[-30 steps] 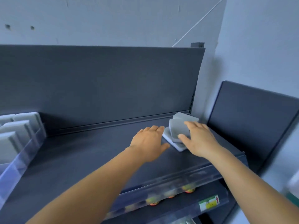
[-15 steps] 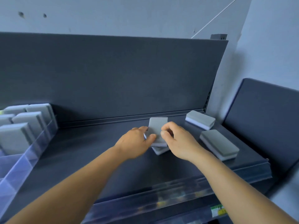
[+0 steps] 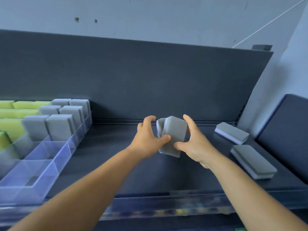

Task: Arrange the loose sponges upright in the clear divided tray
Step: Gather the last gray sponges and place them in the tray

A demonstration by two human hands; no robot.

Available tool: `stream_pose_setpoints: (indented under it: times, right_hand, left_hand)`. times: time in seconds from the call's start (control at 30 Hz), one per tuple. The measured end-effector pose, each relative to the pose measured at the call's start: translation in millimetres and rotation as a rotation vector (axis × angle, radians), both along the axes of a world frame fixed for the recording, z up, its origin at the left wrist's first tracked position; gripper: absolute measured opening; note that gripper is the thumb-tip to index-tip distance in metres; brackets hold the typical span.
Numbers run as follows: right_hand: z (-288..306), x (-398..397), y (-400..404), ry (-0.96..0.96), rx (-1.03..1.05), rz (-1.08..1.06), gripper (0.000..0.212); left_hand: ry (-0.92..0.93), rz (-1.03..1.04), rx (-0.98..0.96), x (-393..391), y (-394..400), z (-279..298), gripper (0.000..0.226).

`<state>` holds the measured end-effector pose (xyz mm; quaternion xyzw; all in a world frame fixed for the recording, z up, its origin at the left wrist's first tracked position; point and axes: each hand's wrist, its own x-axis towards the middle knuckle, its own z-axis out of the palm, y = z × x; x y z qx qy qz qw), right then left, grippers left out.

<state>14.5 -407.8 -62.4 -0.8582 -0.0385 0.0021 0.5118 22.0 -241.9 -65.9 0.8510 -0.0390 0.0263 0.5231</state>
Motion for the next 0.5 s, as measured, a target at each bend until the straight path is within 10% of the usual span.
stream_pose_setpoints:
  times: [0.17,0.37,0.5]
  right_hand:
    - [8.7,-9.8,21.3,-0.055,-0.009,0.121,0.075]
    - [24.1,-26.1,54.3,-0.131,-0.002,0.201,0.042]
    - [36.7,-35.9,85.4,-0.158,0.056,0.222,0.036]
  left_hand:
    - [0.022,-0.120,-0.025,-12.2,28.7,12.3,0.093]
    - [-0.110,-0.012,-0.102,-21.7,68.7,21.1,0.019]
    - [-0.166,0.057,-0.022,-34.6,105.0,33.1,0.026]
